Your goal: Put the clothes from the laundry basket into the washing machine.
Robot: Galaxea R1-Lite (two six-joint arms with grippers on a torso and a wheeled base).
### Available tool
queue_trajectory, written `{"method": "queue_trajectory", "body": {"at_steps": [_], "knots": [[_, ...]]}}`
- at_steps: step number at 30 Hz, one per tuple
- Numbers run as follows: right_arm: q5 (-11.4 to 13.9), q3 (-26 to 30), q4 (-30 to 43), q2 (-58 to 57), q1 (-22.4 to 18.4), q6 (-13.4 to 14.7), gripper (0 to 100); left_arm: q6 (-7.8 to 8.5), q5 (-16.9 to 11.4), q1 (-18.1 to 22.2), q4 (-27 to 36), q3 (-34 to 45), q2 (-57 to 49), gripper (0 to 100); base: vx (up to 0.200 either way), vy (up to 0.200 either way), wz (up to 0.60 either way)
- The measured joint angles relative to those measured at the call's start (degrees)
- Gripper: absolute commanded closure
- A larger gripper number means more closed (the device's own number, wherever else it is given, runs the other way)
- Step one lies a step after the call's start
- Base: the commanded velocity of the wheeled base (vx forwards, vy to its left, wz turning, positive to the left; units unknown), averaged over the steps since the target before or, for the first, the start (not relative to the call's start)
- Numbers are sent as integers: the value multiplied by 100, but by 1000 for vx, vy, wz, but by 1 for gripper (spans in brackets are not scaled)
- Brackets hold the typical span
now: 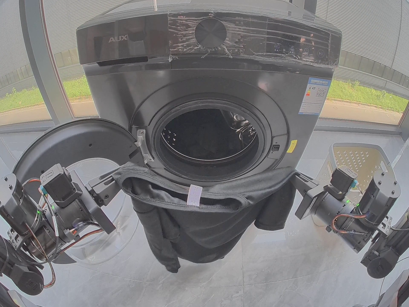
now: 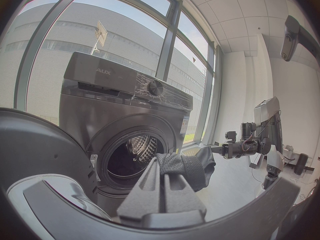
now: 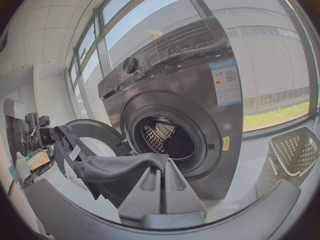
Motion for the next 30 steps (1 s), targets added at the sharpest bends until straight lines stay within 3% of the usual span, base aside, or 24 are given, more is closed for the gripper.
{"method": "queue_trajectory", "body": {"at_steps": [20,30], "knots": [[9,-394,4,-288,-45,0,100,-7,33,35,6,51,135,100,0,0,0],[50,227,11,-183,38,154,100,-38,130,-295,6,11,216,100,0,0,0]]}}
